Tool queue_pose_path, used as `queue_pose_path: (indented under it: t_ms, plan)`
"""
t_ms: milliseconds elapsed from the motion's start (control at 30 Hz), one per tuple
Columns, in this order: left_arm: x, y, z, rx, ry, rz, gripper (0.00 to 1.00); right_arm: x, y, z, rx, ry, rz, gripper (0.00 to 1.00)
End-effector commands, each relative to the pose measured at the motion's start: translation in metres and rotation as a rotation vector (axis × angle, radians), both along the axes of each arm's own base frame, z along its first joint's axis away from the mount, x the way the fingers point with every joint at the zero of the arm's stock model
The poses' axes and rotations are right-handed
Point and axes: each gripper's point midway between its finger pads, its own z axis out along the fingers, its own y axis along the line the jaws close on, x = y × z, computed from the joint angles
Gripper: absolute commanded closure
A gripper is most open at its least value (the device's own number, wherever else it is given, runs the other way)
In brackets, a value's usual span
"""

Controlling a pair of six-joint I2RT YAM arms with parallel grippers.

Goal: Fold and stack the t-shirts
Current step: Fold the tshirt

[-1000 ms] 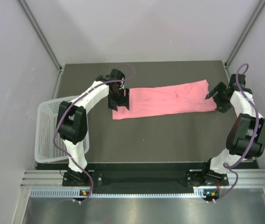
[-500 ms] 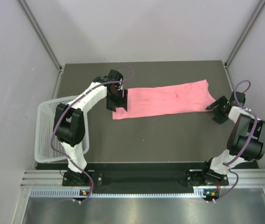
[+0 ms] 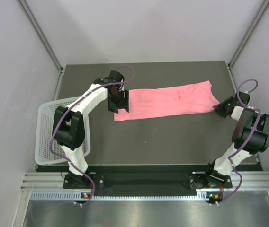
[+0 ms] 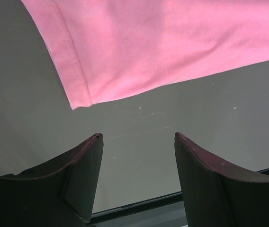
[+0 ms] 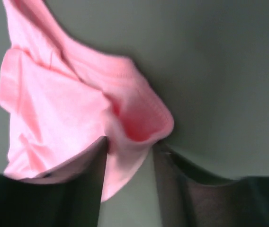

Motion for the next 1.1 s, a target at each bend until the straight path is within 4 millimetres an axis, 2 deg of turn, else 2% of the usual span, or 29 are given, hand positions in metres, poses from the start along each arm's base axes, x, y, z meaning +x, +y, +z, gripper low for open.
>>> queue_pose_path:
  t_ms: [0,67,100,200,233,267,300,333,367,400,467,500,533,567,600,633,667,700,733,767,800,833,867,900,933,967,1000,1033,1067]
  plan:
    - [0.002,-0.005,0.014,-0.042,-0.039,0.010,0.34,0.015,-0.024,-0.013,-0.057,0.026,-0.044,0.82]
    - [0.002,-0.004,0.017,-0.039,-0.044,0.013,0.35,0.036,-0.036,-0.003,-0.082,0.004,-0.055,0.98]
    - [0.000,-0.005,0.016,-0.033,-0.042,0.011,0.35,0.051,-0.044,0.002,-0.091,-0.008,-0.057,1.00]
    - [-0.006,-0.008,0.018,-0.008,-0.051,-0.009,0.35,0.074,-0.054,-0.002,-0.128,0.013,-0.043,1.00]
    - [-0.009,-0.008,0.016,0.009,-0.046,-0.017,0.35,0.096,-0.065,0.017,-0.167,-0.023,-0.050,1.00]
    - [-0.011,-0.007,0.015,0.037,-0.048,-0.029,0.34,0.106,-0.069,0.019,-0.176,-0.026,-0.048,1.00]
    - [-0.014,-0.011,0.015,0.048,-0.049,-0.050,0.33,0.113,-0.073,0.006,-0.170,-0.004,-0.046,1.00]
    - [-0.016,-0.012,0.013,0.061,-0.046,-0.063,0.33,0.135,-0.082,0.026,-0.188,-0.050,-0.043,1.00]
    - [-0.018,-0.011,0.012,0.083,-0.048,-0.081,0.32,0.146,-0.085,0.027,-0.192,-0.060,-0.038,1.00]
    - [-0.020,-0.015,0.014,0.087,-0.053,-0.097,0.31,0.169,-0.093,0.034,-0.211,-0.092,-0.021,0.99]
    - [-0.020,-0.019,0.016,0.088,-0.060,-0.115,0.30,0.183,-0.092,0.028,-0.209,-0.057,0.015,0.96]
    - [-0.019,-0.021,0.016,0.081,-0.064,-0.118,0.30,0.202,-0.098,0.032,-0.226,-0.076,0.033,0.85]
    - [-0.017,-0.022,0.017,0.074,-0.072,-0.118,0.27,0.207,-0.093,0.033,-0.212,-0.077,0.060,0.76]
    - [-0.013,-0.023,0.017,0.078,-0.086,-0.129,0.26,0.203,-0.085,0.026,-0.186,-0.027,0.080,0.69]
    - [-0.003,-0.026,0.022,0.064,-0.116,-0.128,0.25,0.204,-0.081,0.028,-0.191,-0.014,0.095,0.58]
    - [0.004,-0.026,0.018,0.070,-0.117,-0.137,0.25,0.203,-0.081,0.039,-0.208,-0.005,0.091,0.54]
    - [0.012,-0.026,0.019,0.068,-0.124,-0.133,0.25,0.195,-0.071,0.040,-0.204,0.036,0.104,0.50]
    - [0.031,-0.023,0.031,0.052,-0.162,-0.105,0.25,0.189,-0.069,0.063,-0.233,0.026,0.112,0.44]
    - [0.040,-0.023,0.026,0.039,-0.153,-0.095,0.24,0.178,-0.066,0.062,-0.250,0.065,0.112,0.41]
    - [0.049,-0.023,0.026,0.015,-0.162,-0.097,0.24,0.165,-0.057,0.089,-0.278,0.066,0.121,0.38]
    - [0.065,-0.016,0.032,-0.012,-0.186,-0.072,0.24,0.147,-0.051,0.080,-0.279,0.118,0.121,0.32]
    - [0.074,-0.018,0.025,-0.045,-0.175,-0.076,0.24,0.137,-0.044,0.085,-0.285,0.124,0.128,0.31]
    - [0.083,-0.014,0.023,-0.052,-0.180,-0.072,0.24,0.128,-0.030,0.091,-0.283,0.126,0.150,0.30]
    - [0.097,-0.006,0.028,-0.065,-0.205,-0.055,0.24,0.117,-0.020,0.118,-0.300,0.092,0.158,0.29]
    - [0.105,-0.005,0.018,-0.076,-0.193,-0.056,0.24,0.097,-0.007,0.105,-0.280,0.141,0.181,0.29]
    - [0.109,-0.007,0.016,-0.104,-0.190,-0.079,0.24,0.089,0.016,0.128,-0.281,0.092,0.211,0.28]
    - [0.119,-0.005,0.019,-0.128,-0.205,-0.084,0.24,0.071,0.034,0.110,-0.249,0.127,0.251,0.28]
    - [0.123,-0.008,0.006,-0.146,-0.185,-0.098,0.25,0.064,0.053,0.111,-0.213,0.107,0.295,0.28]
    - [0.124,-0.011,0.003,-0.162,-0.172,-0.121,0.25,0.058,0.083,0.112,-0.184,0.090,0.363,0.28]
